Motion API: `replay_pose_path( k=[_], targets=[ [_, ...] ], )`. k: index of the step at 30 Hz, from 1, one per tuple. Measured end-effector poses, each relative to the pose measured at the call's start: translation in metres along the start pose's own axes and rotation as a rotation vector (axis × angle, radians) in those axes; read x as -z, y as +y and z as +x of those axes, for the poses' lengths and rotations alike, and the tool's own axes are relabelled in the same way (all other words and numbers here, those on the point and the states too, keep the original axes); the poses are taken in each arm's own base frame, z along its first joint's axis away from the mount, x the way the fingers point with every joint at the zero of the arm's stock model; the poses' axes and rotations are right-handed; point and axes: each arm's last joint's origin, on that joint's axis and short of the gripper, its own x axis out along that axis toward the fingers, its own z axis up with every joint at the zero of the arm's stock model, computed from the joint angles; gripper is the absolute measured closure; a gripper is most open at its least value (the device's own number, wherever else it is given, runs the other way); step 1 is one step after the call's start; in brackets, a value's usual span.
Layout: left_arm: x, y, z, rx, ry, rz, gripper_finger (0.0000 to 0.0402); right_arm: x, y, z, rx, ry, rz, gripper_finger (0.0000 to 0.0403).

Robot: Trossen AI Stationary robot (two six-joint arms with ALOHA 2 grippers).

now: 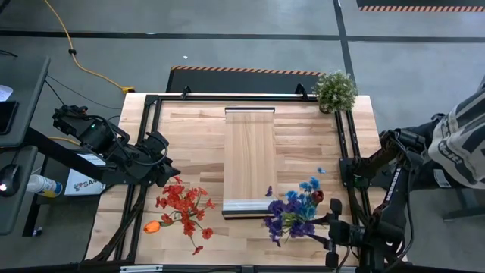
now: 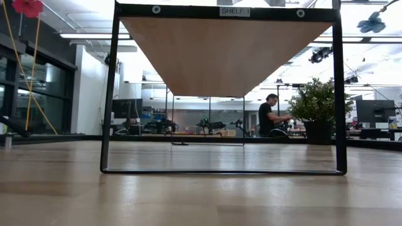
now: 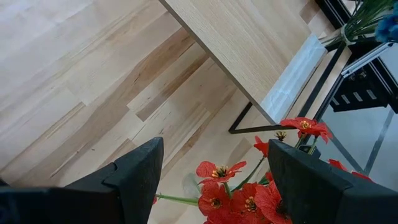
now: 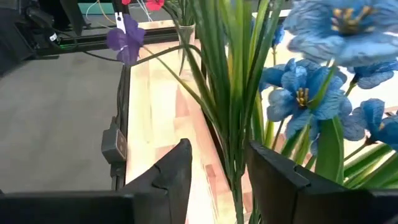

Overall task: Pick and place flowers into a vace then onto a shelf
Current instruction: Put the violet flowers into the right transparent vase

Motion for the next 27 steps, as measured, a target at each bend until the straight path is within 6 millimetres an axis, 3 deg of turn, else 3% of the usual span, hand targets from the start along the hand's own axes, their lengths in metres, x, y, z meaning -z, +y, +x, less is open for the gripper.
replay_pose_path(
  k=[8, 27],
  targets=[
    [0.0000, 0.0000, 0.0000, 0.000, 0.000, 0.000, 0.0081, 0.0005, 0.0007, -0.0013, -0.004, -0.004, -0.003, 0.0240],
    [0.0000, 0.0000, 0.0000, -0.001, 0.000, 0.001, 0.0082, -0.0067, 0.0088, -0.0020, -0.010, -0.113, 0.009, 0.0240]
  ],
)
